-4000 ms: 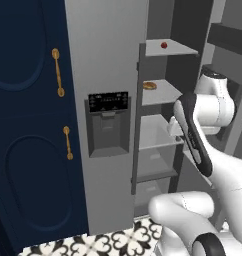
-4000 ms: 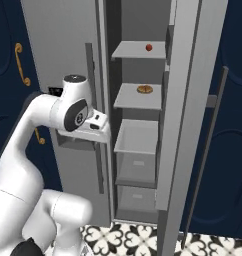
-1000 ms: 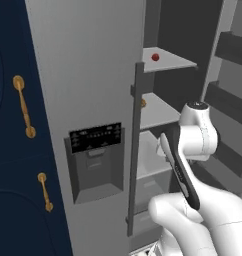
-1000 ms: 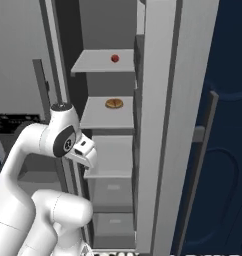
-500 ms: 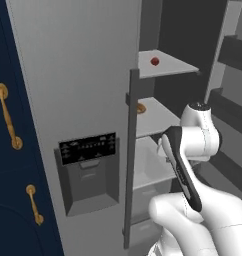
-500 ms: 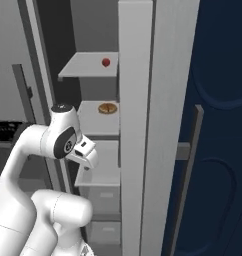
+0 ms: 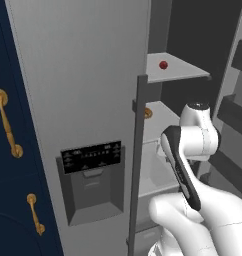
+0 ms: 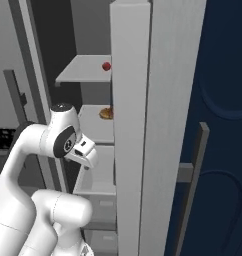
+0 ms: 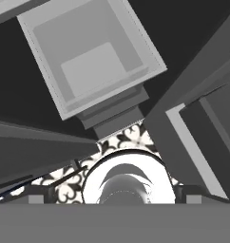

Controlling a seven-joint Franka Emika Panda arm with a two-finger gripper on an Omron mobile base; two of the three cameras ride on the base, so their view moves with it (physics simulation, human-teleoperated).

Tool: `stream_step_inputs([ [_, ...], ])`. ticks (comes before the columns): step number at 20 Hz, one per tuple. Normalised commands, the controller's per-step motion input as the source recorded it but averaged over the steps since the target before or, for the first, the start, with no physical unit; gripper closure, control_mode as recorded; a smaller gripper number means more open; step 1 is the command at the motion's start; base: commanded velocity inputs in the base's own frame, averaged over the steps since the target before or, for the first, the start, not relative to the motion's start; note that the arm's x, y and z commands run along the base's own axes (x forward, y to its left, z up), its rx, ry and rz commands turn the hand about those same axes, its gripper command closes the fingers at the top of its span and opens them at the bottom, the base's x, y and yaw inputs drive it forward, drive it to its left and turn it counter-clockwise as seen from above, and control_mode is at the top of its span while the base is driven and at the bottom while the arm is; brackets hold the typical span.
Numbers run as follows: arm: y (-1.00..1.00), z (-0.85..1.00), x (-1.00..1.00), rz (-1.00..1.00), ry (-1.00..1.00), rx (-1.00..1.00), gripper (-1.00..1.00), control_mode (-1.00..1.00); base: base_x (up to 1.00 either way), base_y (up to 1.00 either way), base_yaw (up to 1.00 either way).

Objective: Take the strawberry from the fridge and place it on top of the pancake, located on the dining counter.

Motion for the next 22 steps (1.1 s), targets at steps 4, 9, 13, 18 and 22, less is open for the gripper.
stream_step_inputs([
  [4,0.0,0.0,0.0,0.0,0.0,0.0,-1.0,1.0,0.12,-0.34,0.1],
  [9,0.0,0.0,0.0,0.0,0.0,0.0,-1.0,1.0,0.02,-0.26,-0.01],
  [13,0.0,0.0,0.0,0.0,0.0,0.0,-1.0,1.0,0.06,-0.05,-0.06],
  [18,0.0,0.0,0.0,0.0,0.0,0.0,-1.0,1.0,0.03,0.0,0.0],
  [22,0.0,0.0,0.0,0.0,0.0,0.0,-1.0,1.0,0.0,0.0,0.0],
])
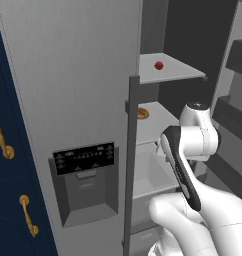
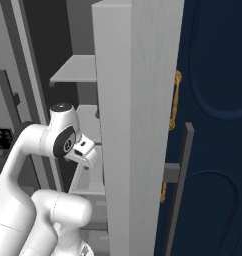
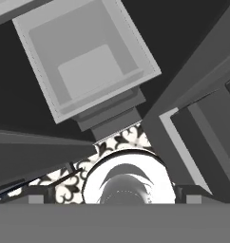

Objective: Take the strawberry from the fridge and place it on top of the pancake, located on the dining counter.

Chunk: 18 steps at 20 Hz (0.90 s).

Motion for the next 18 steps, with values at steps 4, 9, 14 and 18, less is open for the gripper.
stream_step_inputs([
  [4,0.0,0.01,0.0,0.01,-0.03,0.0,-1.0,-1.0,0.0,0.0,0.0],
  [9,0.0,0.53,0.07,0.16,-0.46,-0.07,-1.0,-1.0,0.0,0.0,0.0],
  [14,0.0,0.86,0.23,0.24,-0.55,-0.15,-1.0,-1.0,0.0,0.0,0.0],
  [18,0.0,1.0,0.08,0.17,-0.27,-0.17,-1.0,-1.0,0.0,0.0,0.0],
])
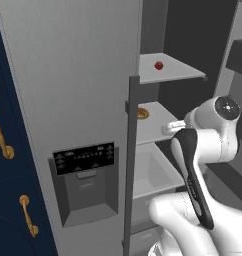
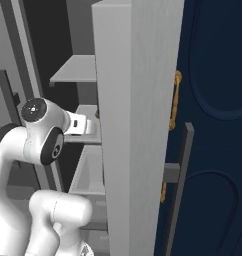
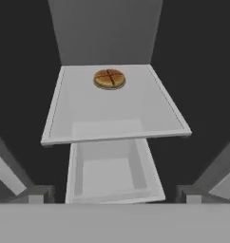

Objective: Take the strawberry from the fridge and place it on top of the pancake, located on the dining counter.

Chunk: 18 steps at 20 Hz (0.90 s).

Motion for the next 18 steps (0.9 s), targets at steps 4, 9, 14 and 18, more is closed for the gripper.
stream_step_inputs([
  [4,0.0,1.0,0.03,0.01,-0.03,-0.07,-1.0,-1.0,0.0,0.0,0.0],
  [9,0.0,0.89,0.22,0.0,0.0,-0.03,-1.0,-1.0,0.0,0.0,0.0],
  [14,-0.02,0.55,0.33,0.0,-0.08,0.01,-1.0,-1.0,0.0,0.0,0.0],
  [18,-0.01,0.38,0.54,0.0,-0.08,0.01,-1.0,-1.0,0.0,0.0,0.0],
])
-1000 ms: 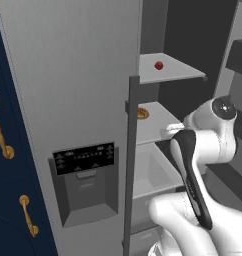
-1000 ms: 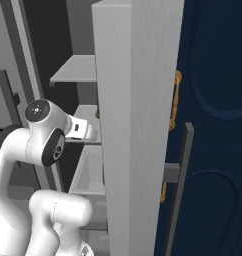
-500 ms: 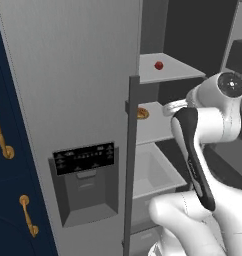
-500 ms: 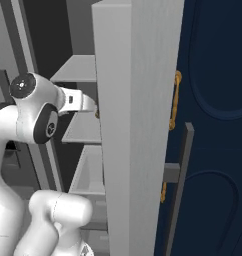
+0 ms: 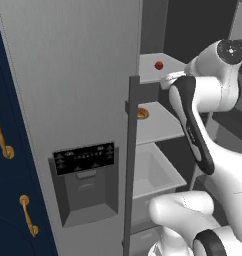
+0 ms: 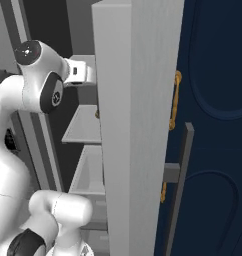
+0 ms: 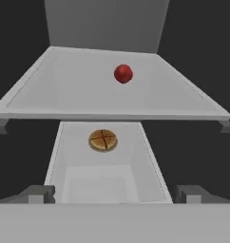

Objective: Take the strawberry from the fridge and place it on top of the pancake, located on the dining counter.

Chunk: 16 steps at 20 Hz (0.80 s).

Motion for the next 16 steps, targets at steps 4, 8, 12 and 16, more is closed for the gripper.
stream_step_inputs([
  [4,-0.18,0.02,0.63,0.01,0.0,0.1,-1.0,-1.0,0.0,0.0,0.0],
  [8,-0.15,0.09,0.65,0.0,0.02,0.12,-1.0,-1.0,0.0,0.0,0.0],
  [12,-0.01,0.0,0.68,0.01,0.0,0.13,-1.0,-1.0,0.0,0.0,0.0],
  [16,0.0,0.09,0.59,0.0,0.01,0.01,-1.0,-1.0,0.0,0.0,0.0],
])
